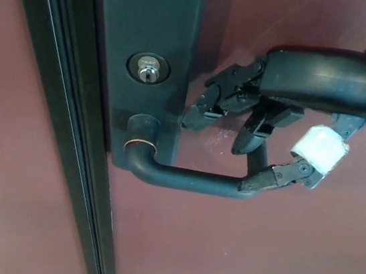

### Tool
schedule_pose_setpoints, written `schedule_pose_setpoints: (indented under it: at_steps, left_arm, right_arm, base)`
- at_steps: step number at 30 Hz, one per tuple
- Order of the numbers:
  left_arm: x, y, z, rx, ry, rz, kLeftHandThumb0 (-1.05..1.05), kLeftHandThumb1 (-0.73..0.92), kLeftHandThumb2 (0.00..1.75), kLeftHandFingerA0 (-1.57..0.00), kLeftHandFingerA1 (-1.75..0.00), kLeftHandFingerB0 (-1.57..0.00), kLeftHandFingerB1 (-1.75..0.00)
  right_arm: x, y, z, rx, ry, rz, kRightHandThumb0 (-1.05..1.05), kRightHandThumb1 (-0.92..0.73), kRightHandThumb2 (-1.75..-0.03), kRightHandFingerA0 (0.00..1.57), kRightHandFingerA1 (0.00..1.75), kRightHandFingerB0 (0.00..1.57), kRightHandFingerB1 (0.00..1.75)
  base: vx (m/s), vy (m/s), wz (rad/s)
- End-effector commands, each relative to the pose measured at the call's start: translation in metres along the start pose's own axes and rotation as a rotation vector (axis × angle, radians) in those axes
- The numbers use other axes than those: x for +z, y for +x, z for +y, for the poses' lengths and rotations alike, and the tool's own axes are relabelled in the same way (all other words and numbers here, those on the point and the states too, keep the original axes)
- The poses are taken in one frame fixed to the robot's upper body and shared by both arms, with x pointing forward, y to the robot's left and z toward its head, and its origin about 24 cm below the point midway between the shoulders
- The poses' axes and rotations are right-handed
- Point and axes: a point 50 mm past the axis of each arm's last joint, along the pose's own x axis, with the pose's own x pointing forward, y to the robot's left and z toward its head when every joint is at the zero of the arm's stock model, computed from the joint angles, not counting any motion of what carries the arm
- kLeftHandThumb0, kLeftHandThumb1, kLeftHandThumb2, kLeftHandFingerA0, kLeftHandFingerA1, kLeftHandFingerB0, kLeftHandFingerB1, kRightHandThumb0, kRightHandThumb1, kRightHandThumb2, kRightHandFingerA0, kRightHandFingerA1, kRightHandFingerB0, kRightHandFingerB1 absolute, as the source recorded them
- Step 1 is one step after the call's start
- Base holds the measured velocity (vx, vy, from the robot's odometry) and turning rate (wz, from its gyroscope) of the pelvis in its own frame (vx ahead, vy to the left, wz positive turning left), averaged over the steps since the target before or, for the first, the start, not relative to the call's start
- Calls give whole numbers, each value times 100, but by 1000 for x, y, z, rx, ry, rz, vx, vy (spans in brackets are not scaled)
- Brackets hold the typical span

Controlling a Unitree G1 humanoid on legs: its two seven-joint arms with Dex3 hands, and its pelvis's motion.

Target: The robot walks towards the door handle and put its right hand on it and twist the handle

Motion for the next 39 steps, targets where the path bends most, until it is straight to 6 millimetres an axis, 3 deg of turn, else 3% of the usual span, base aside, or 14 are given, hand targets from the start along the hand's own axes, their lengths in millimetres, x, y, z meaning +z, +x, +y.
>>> schedule_pose_setpoints:
  at_steps: [1,8,16,17,18,24,25,30,31,39]
  left_arm:
    - [-3,0,-1,-8,-4,16,-37,61,58,-66,-45,-46,-38]
    - [1,0,0,-9,3,3,-37,61,58,-66,-45,-46,-38]
    - [1,0,1,-11,0,-6,-37,61,58,-66,-45,-46,-38]
    - [2,0,2,-12,-2,-8,-38,61,58,-66,-45,-47,-38]
    - [3,0,2,-14,-4,-11,-38,61,58,-66,-45,-47,-38]
    - [4,0,2,-5,-4,-11,-38,60,58,-66,-45,-47,-38]
    - [4,0,2,-6,-6,-10,-38,60,58,-66,-45,-47,-38]
    - [4,0,3,-4,-3,-11,-38,61,58,-67,-45,-47,-38]
    - [3,0,3,-5,-2,-11,-38,61,58,-67,-45,-47,-38]
    - [6,0,5,-6,9,-16,-38,61,58,-66,-45,-47,-38]
  right_arm:
    - [-13,-9,-7,-42,12,98,-50,-53,-56,54,44,36,35]
    - [-15,-1,3,-5,3,118,-51,-52,-56,55,44,37,35]
    - [-26,25,26,107,1,176,-52,-55,-57,59,45,38,35]
    - [-27,28,28,117,-6,188,-58,-46,-77,54,56,32,45]
    - [-29,32,29,128,-17,204,-58,-46,-77,54,56,32,45]
    - [-32,33,25,132,-46,240,-58,-46,-78,57,58,33,45]
    - [-32,34,25,132,-49,247,-53,-55,-57,64,48,41,35]
    - [-33,40,24,129,-61,267,-53,-55,-57,64,48,41,36]
    - [-33,41,24,131,-63,270,-58,-45,-78,56,57,34,45]
    - [-33,50,26,142,-67,279,-58,-45,-78,56,58,35,46]
  base:
    - [0,0,0]
    - [0,0,0]
    - [0,0,0]
    - [0,0,0]
    - [0,0,0]
    - [0,0,0]
    - [0,0,0]
    - [0,0,0]
    - [0,0,0]
    - [0,0,0]
